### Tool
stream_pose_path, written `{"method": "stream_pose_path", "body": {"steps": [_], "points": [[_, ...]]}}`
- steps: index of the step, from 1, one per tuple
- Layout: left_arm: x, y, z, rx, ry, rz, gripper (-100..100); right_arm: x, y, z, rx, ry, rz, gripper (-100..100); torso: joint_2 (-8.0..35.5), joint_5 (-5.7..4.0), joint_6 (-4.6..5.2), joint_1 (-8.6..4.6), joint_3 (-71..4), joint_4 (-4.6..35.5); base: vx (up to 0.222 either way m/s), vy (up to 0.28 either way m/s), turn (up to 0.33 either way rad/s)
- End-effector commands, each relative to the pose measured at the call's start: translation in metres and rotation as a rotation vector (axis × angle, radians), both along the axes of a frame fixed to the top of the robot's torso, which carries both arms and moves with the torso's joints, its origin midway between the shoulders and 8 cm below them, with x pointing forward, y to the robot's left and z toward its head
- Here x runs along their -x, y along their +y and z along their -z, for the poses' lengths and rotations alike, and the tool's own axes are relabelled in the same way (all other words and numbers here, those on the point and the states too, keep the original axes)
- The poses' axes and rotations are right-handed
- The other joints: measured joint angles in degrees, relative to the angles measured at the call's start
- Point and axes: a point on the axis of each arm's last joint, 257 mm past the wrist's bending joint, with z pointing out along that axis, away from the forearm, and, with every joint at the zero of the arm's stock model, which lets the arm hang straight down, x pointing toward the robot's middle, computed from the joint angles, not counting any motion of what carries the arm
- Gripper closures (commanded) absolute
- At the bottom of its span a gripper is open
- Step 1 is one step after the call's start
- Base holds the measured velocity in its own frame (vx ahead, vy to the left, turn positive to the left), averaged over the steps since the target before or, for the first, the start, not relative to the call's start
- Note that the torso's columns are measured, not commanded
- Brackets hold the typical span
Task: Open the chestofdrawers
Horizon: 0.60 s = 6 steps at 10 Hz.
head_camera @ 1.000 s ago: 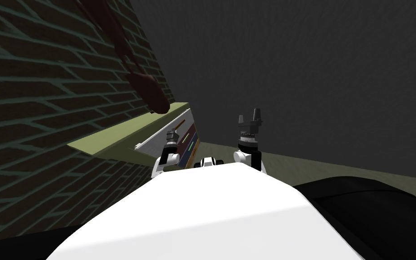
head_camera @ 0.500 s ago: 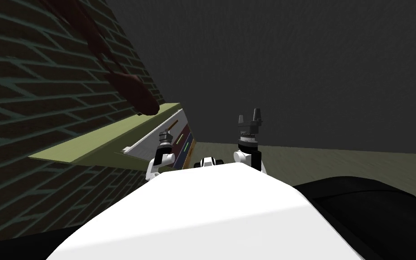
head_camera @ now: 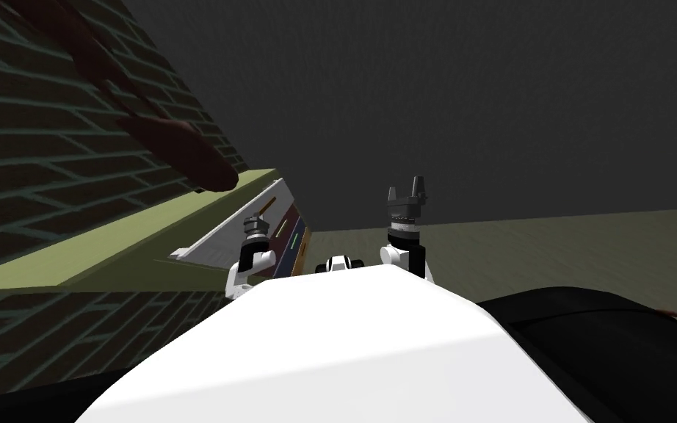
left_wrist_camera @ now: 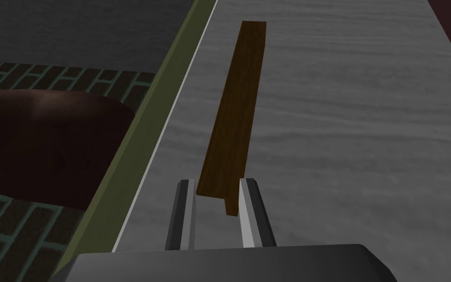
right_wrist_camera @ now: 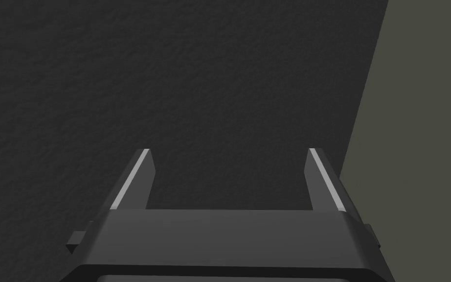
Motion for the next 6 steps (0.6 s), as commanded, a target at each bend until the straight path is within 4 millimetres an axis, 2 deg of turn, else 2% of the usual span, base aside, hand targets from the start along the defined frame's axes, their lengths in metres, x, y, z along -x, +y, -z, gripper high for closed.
{"method": "stream_pose_path", "body": {"steps": [1, 2, 3, 4, 5, 6], "points": [[0.013, 0.036, 0.001, 0.006, -0.003, -0.081, 100, 0.000, 0.000, 0.000, 0.000, 0.000, 0.000, 0, 0.0, 0.04, 0.18, -0.13, 0.0, -0.1, -0.121, -0.094, -0.397], [0.019, 0.048, -0.001, 0.001, -0.004, -0.106, 100, 0.000, 0.000, 0.000, 0.000, 0.000, 0.000, 0, -0.1, -0.02, 0.15, -0.05, -0.1, 0.0, -0.051, -0.052, -0.142], [0.022, 0.062, 0.002, 0.017, -0.004, -0.134, 100, 0.000, 0.000, 0.000, 0.000, 0.000, 0.000, 0, -0.1, -0.07, -0.23, 0.12, -0.1, 0.1, -0.057, -0.058, -0.301], [0.030, 0.075, 0.000, 0.011, -0.006, -0.165, 100, 0.000, 0.000, 0.000, 0.000, 0.000, 0.000, 0, 0.0, 0.01, 0.09, 0.07, 0.0, 0.0, -0.069, -0.063, -0.328], [0.035, 0.083, -0.002, 0.007, -0.008, -0.182, 100, 0.000, 0.000, 0.000, 0.000, 0.000, 0.000, 0, 0.0, 0.02, 0.06, 0.03, 0.0, 0.0, -0.039, -0.041, -0.086], [0.040, 0.097, 0.002, 0.025, -0.008, -0.212, 100, 0.000, 0.000, 0.000, 0.000, 0.000, 0.000, 0, 0.0, -0.04, -0.13, 0.10, 0.0, 0.0, -0.076, -0.084, -0.323]]}}
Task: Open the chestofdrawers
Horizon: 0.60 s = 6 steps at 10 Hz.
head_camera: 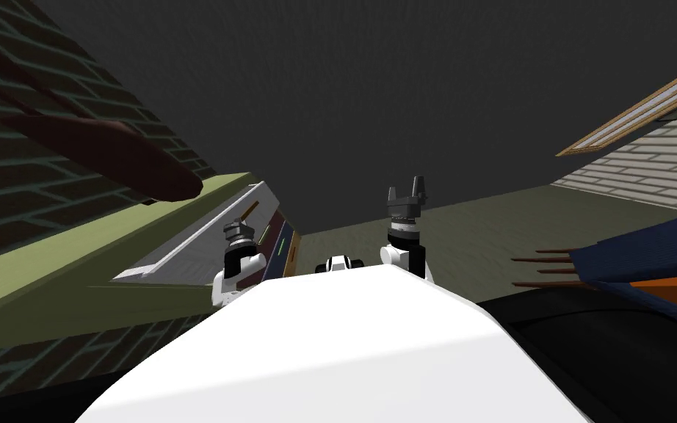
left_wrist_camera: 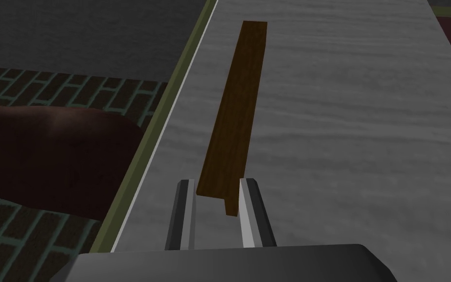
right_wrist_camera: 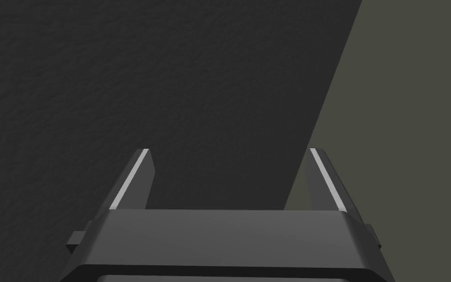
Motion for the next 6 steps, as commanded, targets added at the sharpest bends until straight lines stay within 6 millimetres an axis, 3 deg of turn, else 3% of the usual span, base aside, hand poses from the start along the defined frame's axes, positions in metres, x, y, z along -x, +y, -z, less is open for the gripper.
{"method": "stream_pose_path", "body": {"steps": [1, 2, 3, 4, 5, 6], "points": [[0.018, 0.035, -0.001, 0.008, -0.006, -0.076, 100, 0.000, 0.000, 0.000, 0.000, 0.000, 0.000, 0, 0.0, 0.08, 0.27, -0.17, 0.0, -0.1, -0.087, -0.078, -0.320], [0.023, 0.041, -0.002, 0.005, -0.007, -0.092, 100, 0.000, 0.000, 0.000, 0.000, 0.000, 0.000, 0, -0.1, 0.05, 0.24, -0.09, 0.0, -0.1, -0.039, -0.036, -0.122], [0.030, 0.056, 0.002, 0.024, -0.009, -0.125, 100, 0.000, 0.000, 0.000, 0.000, 0.000, 0.000, 0, 0.0, 0.00, -0.05, 0.06, 0.0, 0.0, -0.064, -0.054, -0.321], [0.040, 0.068, -0.001, 0.018, -0.011, -0.155, 100, 0.000, 0.000, 0.000, 0.000, 0.000, 0.000, 0, 0.0, 0.06, 0.28, -0.08, 0.0, -0.1, -0.074, -0.070, -0.376], [0.045, 0.073, -0.002, 0.016, -0.012, -0.169, 100, 0.000, 0.000, 0.000, 0.000, 0.000, 0.000, 0, -0.1, 0.01, 0.26, -0.14, 0.0, 0.0, -0.032, -0.046, -0.087], [0.040, 0.066, 0.000, 0.019, -0.010, -0.155, 100, 0.000, 0.000, 0.000, 0.000, 0.000, 0.000, 0, 0.0, 0.01, -0.04, -0.06, 0.0, 0.0, -0.002, -0.017, 0.000]]}}
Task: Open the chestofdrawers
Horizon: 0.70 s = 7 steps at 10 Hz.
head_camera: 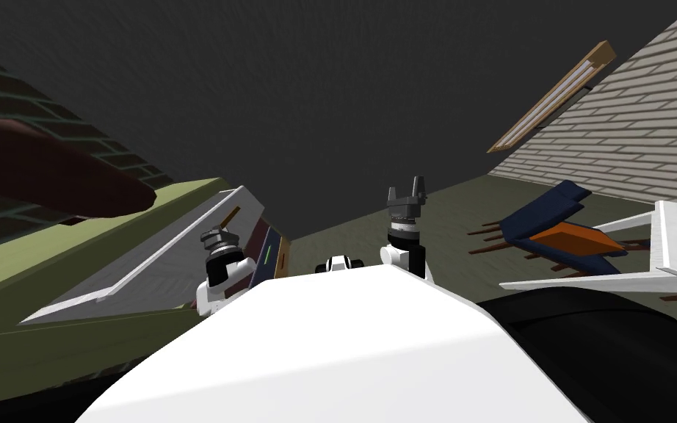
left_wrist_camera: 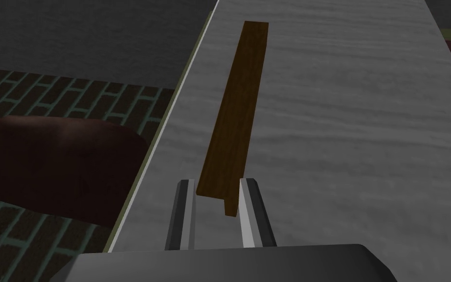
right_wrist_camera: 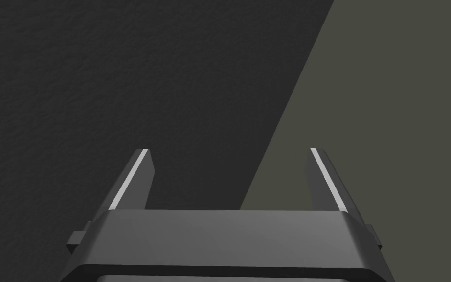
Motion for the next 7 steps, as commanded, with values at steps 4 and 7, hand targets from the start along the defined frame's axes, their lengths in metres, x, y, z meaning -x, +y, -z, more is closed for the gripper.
{"method": "stream_pose_path", "body": {"steps": [4, 7], "points": [[0.007, 0.003, -0.013, -0.003, -0.003, -0.019, -100, 0.000, 0.000, 0.000, 0.000, 0.000, 0.000, 0, 0.1, 0.00, 0.14, -0.24, 0.1, 0.0, 0.050, -0.146, -0.008], [0.014, 0.006, -0.029, -0.001, -0.003, -0.029, -100, 0.000, 0.000, 0.000, 0.000, 0.000, 0.000, 0, 0.2, 0.09, 0.10, 0.42, 0.1, 0.1, -0.005, 0.031, -0.043]]}}
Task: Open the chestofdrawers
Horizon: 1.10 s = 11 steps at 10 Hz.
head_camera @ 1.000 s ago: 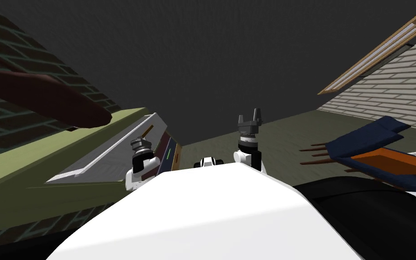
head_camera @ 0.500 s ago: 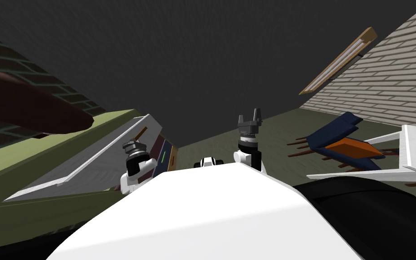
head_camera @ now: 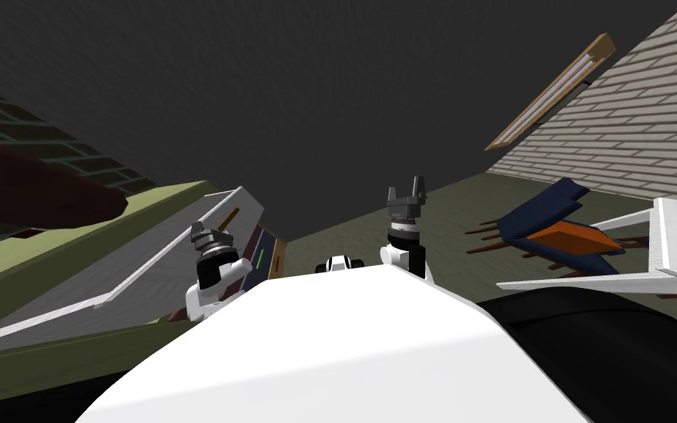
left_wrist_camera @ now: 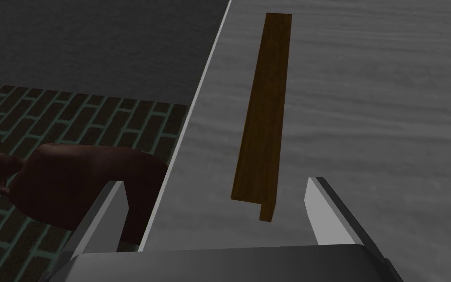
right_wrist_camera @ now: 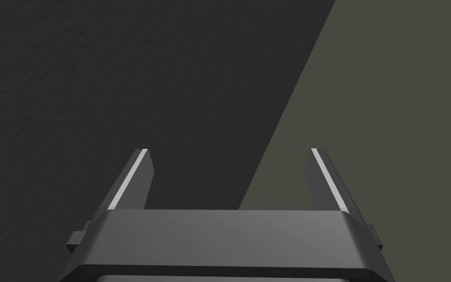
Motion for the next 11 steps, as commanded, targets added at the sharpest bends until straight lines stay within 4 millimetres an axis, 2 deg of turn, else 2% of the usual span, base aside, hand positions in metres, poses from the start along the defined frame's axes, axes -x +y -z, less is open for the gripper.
{"method": "stream_pose_path", "body": {"steps": [1, 5, 6, 7, 11], "points": [[0.006, 0.002, -0.017, -0.002, -0.001, -0.011, -100, 0.000, 0.000, 0.000, 0.000, 0.000, 0.000, 0, -0.1, -0.04, 0.05, -0.25, -0.1, 0.0, -0.002, 0.035, -0.031], [0.016, 0.004, -0.038, 0.000, -0.001, -0.024, -100, 0.000, 0.000, 0.000, 0.000, 0.000, 0.000, 0, -0.1, -0.32, 0.13, -0.70, -0.1, 0.0, 0.001, 0.007, -0.034], [0.015, 0.004, -0.029, 0.010, 0.010, -0.026, -100, 0.000, 0.000, 0.000, 0.000, 0.000, 0.000, 0, -0.1, -0.42, 0.18, -0.78, -0.1, 0.1, 0.001, 0.005, -0.003], [0.016, 0.005, -0.028, 0.014, 0.015, -0.028, 0, 0.000, 0.000, 0.000, 0.000, 0.000, 0.000, 0, -0.1, -0.33, 0.15, -0.75, -0.1, 0.0, 0.000, 0.000, 0.000], [0.016, 0.006, -0.023, 0.022, 0.023, -0.029, 0, 0.000, 0.000, 0.000, 0.000, 0.000, 0.000, 0, -0.1, -0.14, 0.07, -0.53, -0.1, 0.0, 0.000, 0.000, 0.000]]}}
